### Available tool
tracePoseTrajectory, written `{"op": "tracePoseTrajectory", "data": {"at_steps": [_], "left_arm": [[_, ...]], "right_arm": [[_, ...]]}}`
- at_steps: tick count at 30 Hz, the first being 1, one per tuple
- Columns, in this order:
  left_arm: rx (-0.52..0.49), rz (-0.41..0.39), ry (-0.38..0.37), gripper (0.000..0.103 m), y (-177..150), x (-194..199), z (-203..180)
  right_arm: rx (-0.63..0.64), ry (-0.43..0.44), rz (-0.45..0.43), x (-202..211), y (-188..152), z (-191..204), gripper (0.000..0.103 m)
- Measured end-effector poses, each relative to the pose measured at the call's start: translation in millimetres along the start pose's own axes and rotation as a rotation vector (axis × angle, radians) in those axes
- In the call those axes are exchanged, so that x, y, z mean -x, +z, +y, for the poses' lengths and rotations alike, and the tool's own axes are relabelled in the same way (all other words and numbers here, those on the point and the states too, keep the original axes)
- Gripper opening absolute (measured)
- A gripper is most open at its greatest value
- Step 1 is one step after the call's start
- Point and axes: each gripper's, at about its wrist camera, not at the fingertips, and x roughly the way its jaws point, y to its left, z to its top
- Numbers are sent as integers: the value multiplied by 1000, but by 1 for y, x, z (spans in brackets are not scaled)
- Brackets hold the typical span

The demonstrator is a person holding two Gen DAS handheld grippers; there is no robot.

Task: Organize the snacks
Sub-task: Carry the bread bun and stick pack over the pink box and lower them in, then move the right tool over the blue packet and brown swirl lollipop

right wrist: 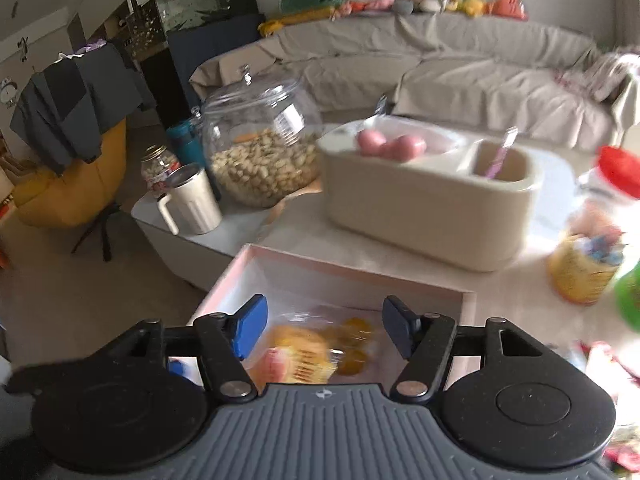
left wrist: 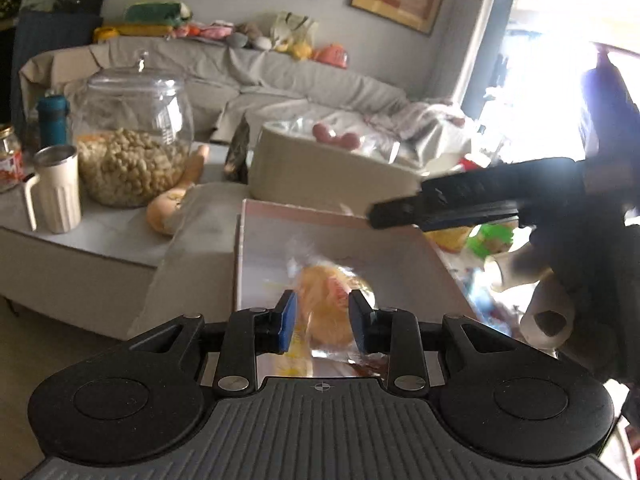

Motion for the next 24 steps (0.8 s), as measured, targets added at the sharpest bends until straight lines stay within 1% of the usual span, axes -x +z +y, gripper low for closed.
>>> {"op": "tracePoseTrajectory", "data": {"at_steps": [3, 4, 6, 9, 11, 13, 16, 18, 21, 24], "left_arm": [[-1, -6, -81, 33, -2, 11, -10], [-6, 0, -117, 32, -3, 11, -15], [-17, 28, -187, 33, -7, 12, -29], [-51, 87, -272, 32, -17, 5, -54], [-84, 125, -314, 32, -27, -1, -73], [-117, 161, -344, 32, -41, -7, -91], [-141, 214, -353, 32, -60, -15, -108], [-138, 230, -346, 32, -70, -15, -112], [-108, 238, -318, 32, -76, -19, -109], [-79, 234, -269, 32, -73, -24, -101]], "right_arm": [[11, -68, -23, 27, -12, -29, 69], [7, -95, -26, 36, -18, -42, 71], [-14, -158, -24, 51, -32, -68, 72], [-103, -223, 6, 67, -57, -110, 73], [-175, -241, 36, 70, -74, -134, 73], [-224, -268, 43, 72, -93, -151, 73], [-257, -307, 4, 74, -112, -162, 73], [-228, -302, -17, 71, -120, -160, 73], [-194, -269, -34, 67, -124, -153, 73], [-247, -225, -80, 62, -113, -154, 73]]}}
